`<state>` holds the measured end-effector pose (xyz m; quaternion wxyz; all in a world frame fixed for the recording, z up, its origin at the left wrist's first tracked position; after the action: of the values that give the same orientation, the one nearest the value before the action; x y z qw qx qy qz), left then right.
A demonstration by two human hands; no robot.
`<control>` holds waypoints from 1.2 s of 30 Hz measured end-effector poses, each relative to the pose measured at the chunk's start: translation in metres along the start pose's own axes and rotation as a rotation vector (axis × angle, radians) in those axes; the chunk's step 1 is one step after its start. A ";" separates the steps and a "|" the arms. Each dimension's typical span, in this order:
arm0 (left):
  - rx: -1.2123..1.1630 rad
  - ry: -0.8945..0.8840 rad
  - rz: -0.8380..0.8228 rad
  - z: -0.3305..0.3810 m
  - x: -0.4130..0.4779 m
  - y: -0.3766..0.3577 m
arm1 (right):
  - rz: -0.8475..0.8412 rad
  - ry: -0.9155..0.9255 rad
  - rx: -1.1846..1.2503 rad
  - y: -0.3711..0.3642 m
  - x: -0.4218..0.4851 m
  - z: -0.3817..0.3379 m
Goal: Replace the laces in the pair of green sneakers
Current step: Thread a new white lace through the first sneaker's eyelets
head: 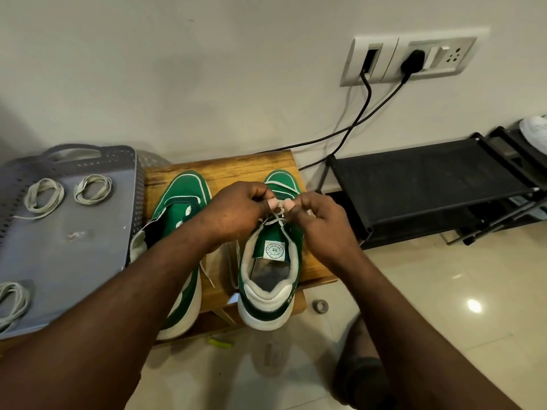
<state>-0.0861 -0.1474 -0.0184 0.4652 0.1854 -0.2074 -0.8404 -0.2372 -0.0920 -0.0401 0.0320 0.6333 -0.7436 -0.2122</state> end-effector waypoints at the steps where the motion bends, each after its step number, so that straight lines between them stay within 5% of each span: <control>1: 0.052 0.015 0.006 -0.004 0.001 0.004 | -0.068 0.000 0.208 0.002 0.000 -0.003; 5: 0.306 0.129 0.084 -0.024 0.003 0.028 | -0.233 0.105 0.970 0.031 -0.007 -0.021; 7: 0.327 0.142 0.081 -0.028 0.003 0.030 | -0.208 0.107 1.081 0.042 -0.009 -0.023; 11: 0.277 -0.061 0.144 -0.004 0.002 0.024 | -0.048 0.088 0.692 0.043 -0.010 -0.019; 16: 0.182 -0.386 0.048 0.040 -0.005 0.003 | -0.119 0.074 0.352 0.012 -0.012 -0.018; 24: 0.374 -0.355 0.054 0.033 -0.002 0.016 | -0.146 0.065 0.300 0.008 -0.010 -0.016; 29: 0.798 -0.023 0.194 0.003 -0.006 0.064 | -0.140 0.050 0.398 0.017 -0.009 -0.015; 36: 0.481 -0.379 -0.036 0.037 -0.008 0.011 | -0.145 0.028 0.301 -0.001 -0.006 -0.012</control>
<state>-0.0931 -0.1387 0.0198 0.3460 0.1337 -0.4800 -0.7950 -0.2314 -0.0899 -0.0279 -0.0686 0.6859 -0.7187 -0.0914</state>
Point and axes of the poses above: each hand's wrist, its own x-axis towards the middle knuckle, its own y-axis out of the back of the hand, z = x × y, the point moved 7 cm from there along x, towards the middle knuckle, and after that the axes turned 10 degrees about -y, right-handed, at the moved point
